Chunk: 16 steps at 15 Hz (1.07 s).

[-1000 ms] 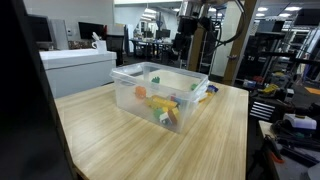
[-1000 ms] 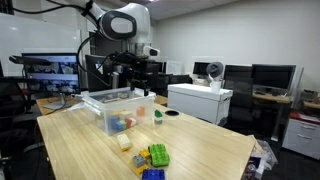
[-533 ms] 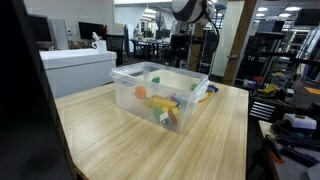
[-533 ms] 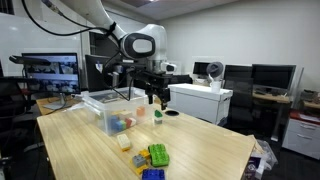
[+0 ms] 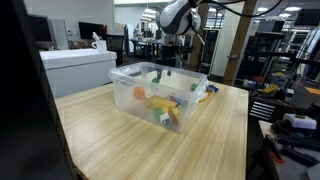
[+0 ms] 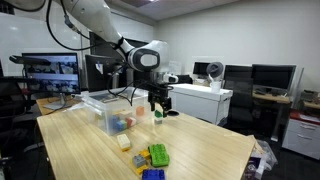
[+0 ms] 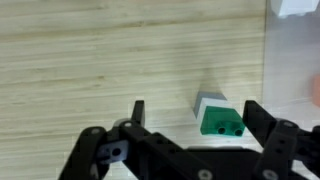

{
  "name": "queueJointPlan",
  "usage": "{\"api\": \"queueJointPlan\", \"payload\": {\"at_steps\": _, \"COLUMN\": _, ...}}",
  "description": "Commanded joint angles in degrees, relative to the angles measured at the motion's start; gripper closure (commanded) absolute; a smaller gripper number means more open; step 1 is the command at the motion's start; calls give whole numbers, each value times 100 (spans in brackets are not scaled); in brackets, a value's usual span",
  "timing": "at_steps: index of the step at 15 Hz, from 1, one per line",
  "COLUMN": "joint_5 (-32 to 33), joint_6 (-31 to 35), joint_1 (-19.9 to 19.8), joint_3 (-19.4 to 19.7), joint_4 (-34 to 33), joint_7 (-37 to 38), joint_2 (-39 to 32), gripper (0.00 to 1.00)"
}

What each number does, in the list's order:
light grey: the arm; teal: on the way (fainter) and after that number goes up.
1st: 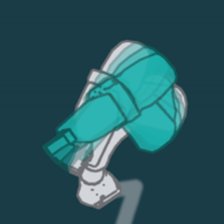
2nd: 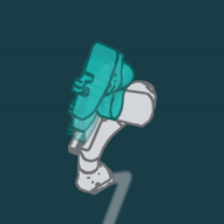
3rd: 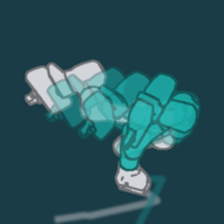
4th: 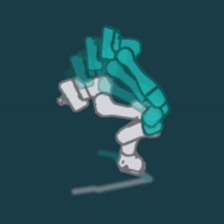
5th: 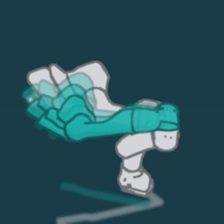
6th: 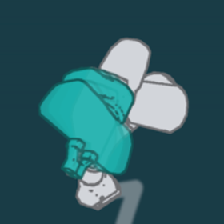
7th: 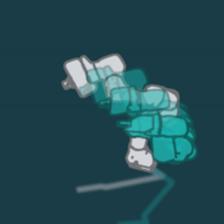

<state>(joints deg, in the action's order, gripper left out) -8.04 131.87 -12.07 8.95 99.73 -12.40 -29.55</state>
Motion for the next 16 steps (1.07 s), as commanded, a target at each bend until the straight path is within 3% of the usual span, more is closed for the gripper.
{"api": "queueJointPlan", "payload": {"at_steps": 1, "joint_5": 95, "joint_6": -22, "joint_1": -68, "joint_3": -157, "joint_4": -305, "joint_7": 197, "joint_2": -241, "gripper": 0}}
{"api": "queueJointPlan", "payload": {"at_steps": 8, "joint_5": 109, "joint_6": -77, "joint_1": -58, "joint_3": -231, "joint_4": -435, "joint_7": 247, "joint_2": -345, "gripper": 0}}
{"api": "queueJointPlan", "payload": {"at_steps": 10, "joint_5": 104, "joint_6": -101, "joint_1": -71, "joint_3": -220, "joint_4": -387, "joint_7": 273, "joint_2": -350, "gripper": 27}}
{"api": "queueJointPlan", "payload": {"at_steps": 16, "joint_5": 163, "joint_6": -136, "joint_1": -126, "joint_3": -167, "joint_4": -283, "joint_7": 278, "joint_2": -410, "gripper": 71}}
